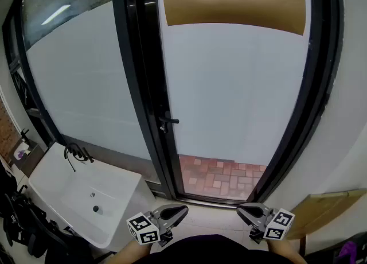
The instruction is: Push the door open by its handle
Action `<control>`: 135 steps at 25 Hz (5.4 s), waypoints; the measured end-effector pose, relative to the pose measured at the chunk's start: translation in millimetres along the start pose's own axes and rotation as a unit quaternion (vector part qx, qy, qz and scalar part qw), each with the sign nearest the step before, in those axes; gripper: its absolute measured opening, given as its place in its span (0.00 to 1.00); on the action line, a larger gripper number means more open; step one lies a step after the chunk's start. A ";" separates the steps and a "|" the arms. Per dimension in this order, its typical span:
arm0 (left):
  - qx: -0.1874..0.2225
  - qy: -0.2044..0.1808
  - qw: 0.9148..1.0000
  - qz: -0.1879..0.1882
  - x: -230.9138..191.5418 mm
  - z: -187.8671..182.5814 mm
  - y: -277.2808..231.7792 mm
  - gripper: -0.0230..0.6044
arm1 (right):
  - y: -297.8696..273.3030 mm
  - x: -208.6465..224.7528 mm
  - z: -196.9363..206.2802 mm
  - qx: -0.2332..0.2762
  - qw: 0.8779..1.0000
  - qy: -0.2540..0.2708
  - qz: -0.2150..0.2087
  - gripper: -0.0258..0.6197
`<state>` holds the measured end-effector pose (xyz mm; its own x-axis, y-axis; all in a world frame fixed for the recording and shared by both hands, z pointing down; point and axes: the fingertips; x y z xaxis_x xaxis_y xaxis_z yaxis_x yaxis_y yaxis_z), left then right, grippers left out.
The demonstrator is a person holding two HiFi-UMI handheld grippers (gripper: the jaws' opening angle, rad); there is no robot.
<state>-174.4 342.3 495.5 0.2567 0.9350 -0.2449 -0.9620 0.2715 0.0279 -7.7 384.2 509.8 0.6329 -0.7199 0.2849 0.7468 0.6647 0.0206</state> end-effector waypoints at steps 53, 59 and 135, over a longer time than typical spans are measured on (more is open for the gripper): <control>-0.543 -0.514 0.662 -0.052 -391.4 -134.2 -202.5 0.23 | -221.3 259.6 -176.7 -0.023 0.981 -0.006 -0.191 0.04; -0.525 -0.489 0.697 -0.022 -389.7 -126.9 -204.8 0.17 | -241.0 248.5 -170.7 -0.007 0.982 -0.013 -0.188 0.04; -0.492 -0.774 0.399 -0.003 -693.3 -106.8 -471.8 0.04 | -319.6 460.5 -192.3 -0.064 0.989 0.056 -0.119 0.04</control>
<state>91.6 -458.4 548.5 -0.7232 0.1639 0.6709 -0.3355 0.7657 -0.5488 84.4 -198.1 450.1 0.4497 -0.8751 0.1785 0.8924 0.4484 -0.0501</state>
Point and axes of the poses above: the fingertips, and each gripper's own axes: y backward along the fingers, x to its right, z out of its underside, and after that the axes turned 2 degrees about -y, right-handed
